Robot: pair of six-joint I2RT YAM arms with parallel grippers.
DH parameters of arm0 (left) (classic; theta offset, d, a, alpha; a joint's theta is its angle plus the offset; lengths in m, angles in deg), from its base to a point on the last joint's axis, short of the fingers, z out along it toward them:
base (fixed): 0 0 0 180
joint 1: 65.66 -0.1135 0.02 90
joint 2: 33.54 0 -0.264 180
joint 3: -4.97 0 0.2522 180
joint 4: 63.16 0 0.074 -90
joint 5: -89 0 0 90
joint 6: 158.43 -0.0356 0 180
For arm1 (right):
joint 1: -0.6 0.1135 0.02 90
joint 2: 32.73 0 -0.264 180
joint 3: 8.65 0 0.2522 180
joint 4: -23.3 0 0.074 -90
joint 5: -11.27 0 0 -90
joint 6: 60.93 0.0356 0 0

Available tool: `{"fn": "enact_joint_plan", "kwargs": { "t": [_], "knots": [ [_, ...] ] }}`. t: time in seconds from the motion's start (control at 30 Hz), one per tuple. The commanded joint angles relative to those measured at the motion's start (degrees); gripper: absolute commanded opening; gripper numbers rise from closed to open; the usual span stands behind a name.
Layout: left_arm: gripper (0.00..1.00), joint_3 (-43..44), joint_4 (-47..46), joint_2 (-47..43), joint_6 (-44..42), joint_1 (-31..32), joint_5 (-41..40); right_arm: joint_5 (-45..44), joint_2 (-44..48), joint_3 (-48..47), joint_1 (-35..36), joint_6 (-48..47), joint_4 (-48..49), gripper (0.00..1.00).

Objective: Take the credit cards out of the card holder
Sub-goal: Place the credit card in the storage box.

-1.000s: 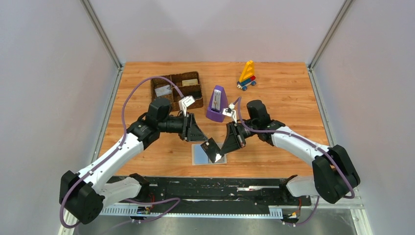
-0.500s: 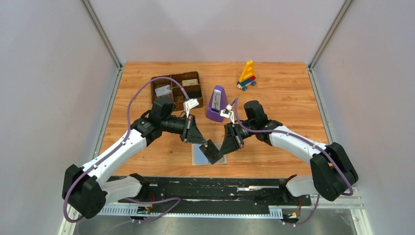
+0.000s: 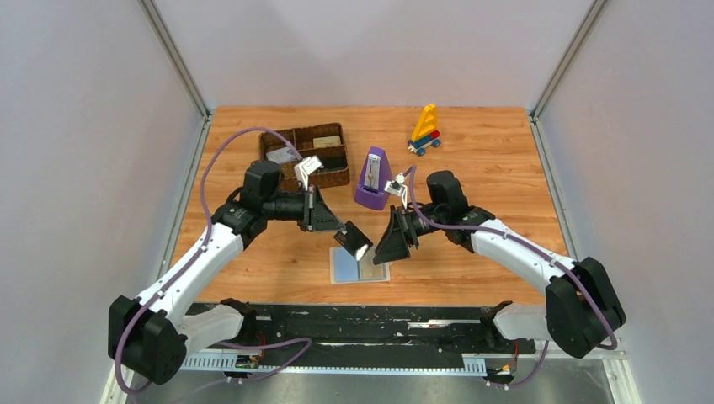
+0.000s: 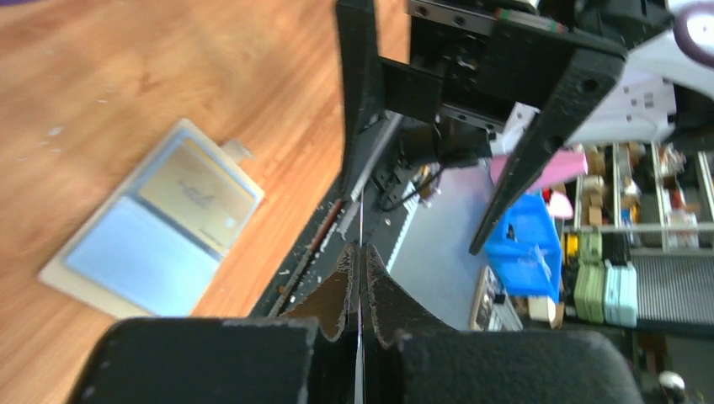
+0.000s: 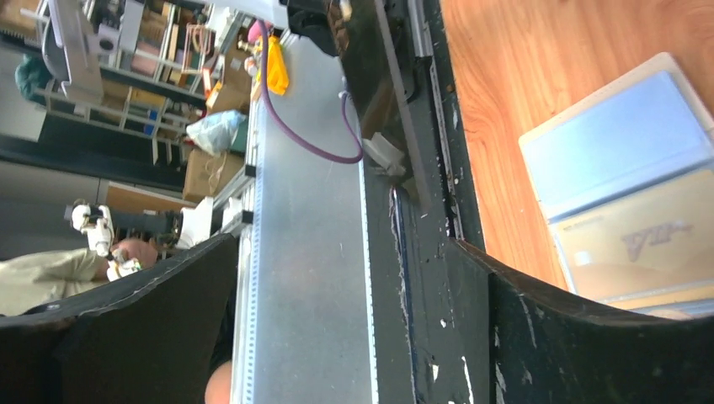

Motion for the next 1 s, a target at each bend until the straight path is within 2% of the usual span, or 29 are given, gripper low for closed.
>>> {"fn": "enact_joint_plan", "kwargs": {
  "t": [0.0,0.2,0.43,0.67,0.97],
  "knots": [
    [0.0,-1.1,-2.6,-3.8,2.6,-5.5,-2.8,-4.0,3.5,-0.5,-1.3,1.5,1.4,1.0],
    [0.0,-1.6,-5.2,-5.5,7.0,-15.1,-12.6,-8.6,8.6,-0.2,-1.7,3.3,1.4,1.0],
    [0.0,-2.7,-17.8,-1.7,14.6,-17.3,-25.8,-10.7,11.3,-0.8,-1.7,5.3,1.1,1.0],
    [0.0,1.6,-27.8,10.1,14.4,-17.4,-34.8,-11.8,12.3,-0.7,-1.7,6.4,1.1,1.0],
    [0.0,7.6,-35.9,25.8,15.6,-17.4,-35.6,-11.3,11.6,-2.1,-1.7,4.7,-0.2,1.0]
  ]
}}
